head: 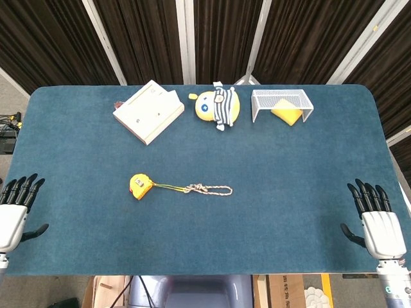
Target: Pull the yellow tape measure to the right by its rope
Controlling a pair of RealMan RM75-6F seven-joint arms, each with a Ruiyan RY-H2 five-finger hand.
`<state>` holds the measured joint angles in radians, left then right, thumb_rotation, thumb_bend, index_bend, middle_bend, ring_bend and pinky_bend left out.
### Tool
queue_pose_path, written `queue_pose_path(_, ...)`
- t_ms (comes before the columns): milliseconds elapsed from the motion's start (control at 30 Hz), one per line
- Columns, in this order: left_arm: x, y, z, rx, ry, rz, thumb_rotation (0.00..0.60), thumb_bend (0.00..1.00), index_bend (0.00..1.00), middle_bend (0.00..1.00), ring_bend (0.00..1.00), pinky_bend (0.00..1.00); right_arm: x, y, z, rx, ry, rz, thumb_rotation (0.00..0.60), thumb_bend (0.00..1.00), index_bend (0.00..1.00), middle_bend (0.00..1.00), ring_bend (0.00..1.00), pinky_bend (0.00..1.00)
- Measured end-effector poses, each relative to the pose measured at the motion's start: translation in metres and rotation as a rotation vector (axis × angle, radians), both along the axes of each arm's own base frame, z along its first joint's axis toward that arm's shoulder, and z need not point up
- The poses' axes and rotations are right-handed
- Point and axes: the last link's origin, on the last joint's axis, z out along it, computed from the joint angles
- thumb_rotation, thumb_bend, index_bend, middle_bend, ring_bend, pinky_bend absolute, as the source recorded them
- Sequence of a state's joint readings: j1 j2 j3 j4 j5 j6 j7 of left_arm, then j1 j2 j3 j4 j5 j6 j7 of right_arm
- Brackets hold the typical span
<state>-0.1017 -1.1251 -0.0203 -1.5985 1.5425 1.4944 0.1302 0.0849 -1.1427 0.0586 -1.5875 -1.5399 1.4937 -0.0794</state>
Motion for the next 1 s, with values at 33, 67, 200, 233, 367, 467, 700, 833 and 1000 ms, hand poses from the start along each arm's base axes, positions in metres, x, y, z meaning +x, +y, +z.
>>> queue_pose_path(33,0.0,0.0,0.0,0.001,0.0,-0.001,0.6,0.0,0.0,0.0,0.0,0.0,0.0,0.0,0.0,0.003,-0.002,0.002,0.6,0.28,0.0,0.0,0.0,0.0)
queue_pose_path(67,0.0,0.0,0.0,0.002,0.0,-0.001,0.6,0.0,0.0,0.0,0.0,0.0,0.001,0.0,0.0,0.005,-0.004,0.005,0.6,0.28,0.0,0.0,0.0,0.0)
queue_pose_path(200,0.0,0.0,0.001,0.004,-0.005,0.002,0.6,0.0,0.0,0.0,0.0,0.0,0.003,-0.002,0.0,0.018,-0.024,0.019,0.6,0.28,0.02,0.0,0.0,0.0)
queue_pose_path(233,0.0,0.0,0.001,0.004,-0.005,0.001,0.6,0.0,0.0,0.0,0.0,0.0,0.003,-0.002,0.0,0.022,-0.03,0.021,0.6,0.28,0.06,0.0,0.0,0.0)
queue_pose_path(367,0.001,-0.001,0.0,0.004,-0.002,-0.004,0.6,0.0,0.0,0.0,0.0,0.0,0.01,-0.01,0.0,0.032,-0.063,0.062,0.6,0.28,0.21,0.0,0.0,0.0)
queue_pose_path(467,0.001,0.0,0.0,0.008,-0.002,-0.009,0.6,0.0,0.0,0.0,0.0,0.0,0.021,-0.021,-0.002,0.037,-0.071,0.117,0.6,0.28,0.29,0.0,0.0,0.0)
queue_pose_path(700,0.001,0.001,0.0,0.012,-0.008,-0.009,0.6,0.0,0.0,0.0,0.0,0.0,0.054,-0.057,-0.021,0.102,-0.07,0.203,0.6,0.28,0.4,0.03,0.0,0.0)
queue_pose_path(833,0.001,0.002,0.001,0.014,-0.019,-0.006,0.6,0.0,0.0,0.0,0.0,0.0,0.079,-0.08,-0.039,0.148,-0.06,0.241,0.6,0.28,0.44,0.06,0.0,0.0)
queue_pose_path(1000,0.001,0.002,0.001,0.014,-0.026,-0.003,0.6,0.0,0.0,0.0,0.0,0.0,0.107,-0.104,-0.076,0.221,-0.064,0.247,0.6,0.28,0.44,0.07,0.0,0.0)
